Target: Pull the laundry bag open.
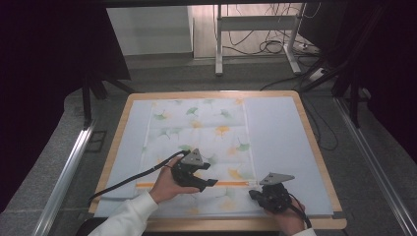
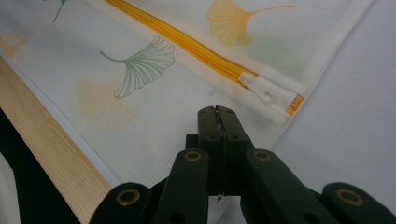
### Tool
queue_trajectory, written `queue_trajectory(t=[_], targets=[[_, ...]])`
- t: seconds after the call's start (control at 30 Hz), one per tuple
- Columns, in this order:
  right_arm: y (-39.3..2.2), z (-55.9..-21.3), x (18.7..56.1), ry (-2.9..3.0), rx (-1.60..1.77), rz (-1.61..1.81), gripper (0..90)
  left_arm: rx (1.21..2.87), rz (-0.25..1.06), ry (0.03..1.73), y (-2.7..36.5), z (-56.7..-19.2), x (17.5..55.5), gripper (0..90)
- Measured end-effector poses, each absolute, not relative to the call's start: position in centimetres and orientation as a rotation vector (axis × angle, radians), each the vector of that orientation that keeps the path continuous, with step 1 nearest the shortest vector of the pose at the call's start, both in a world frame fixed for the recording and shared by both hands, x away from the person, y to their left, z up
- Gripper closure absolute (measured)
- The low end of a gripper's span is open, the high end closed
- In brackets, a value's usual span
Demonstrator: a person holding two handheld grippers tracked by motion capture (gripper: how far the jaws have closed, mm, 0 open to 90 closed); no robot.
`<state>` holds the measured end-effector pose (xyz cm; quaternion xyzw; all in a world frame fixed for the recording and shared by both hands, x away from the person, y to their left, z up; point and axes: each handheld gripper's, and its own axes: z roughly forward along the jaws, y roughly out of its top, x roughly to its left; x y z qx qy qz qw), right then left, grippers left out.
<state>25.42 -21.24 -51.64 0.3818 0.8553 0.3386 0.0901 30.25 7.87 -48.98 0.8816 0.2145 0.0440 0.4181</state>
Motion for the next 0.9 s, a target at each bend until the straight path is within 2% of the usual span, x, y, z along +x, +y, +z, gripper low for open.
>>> queue_trajectory(t=[0.23, 0.3, 0.4, 0.77, 0.87, 0.9], targets=[[-21.2, -51.7, 25.4, 2.552, 1.126, 1.004, 89.3, 2.233, 0.104, 0.488, 5.6, -48.6, 30.4, 35.5], [-21.2, -51.6, 25.4, 2.553, 1.125, 1.004, 89.4, 2.208, 0.06, 0.501, 5.2, -48.7, 30.8, 36.3], [-21.1, -51.7, 25.5, 2.56, 1.114, 0.997, 89.4, 2.246, 0.101, 0.481, 4.5, -48.7, 30.9, 36.6], [-21.0, -51.8, 25.5, 2.573, 1.107, 0.992, 89.3, 2.209, 0.067, 0.503, 3.8, -48.9, 31.5, 37.0], [-21.0, -51.8, 25.5, 2.578, 1.104, 0.988, 89.4, 2.279, 0.136, 0.448, 3.1, -48.6, 31.2, 36.9], [-20.9, -51.8, 25.5, 2.579, 1.108, 0.987, 89.3, 2.275, 0.12, 0.439, 2.8, -48.5, 31.1, 36.8]])
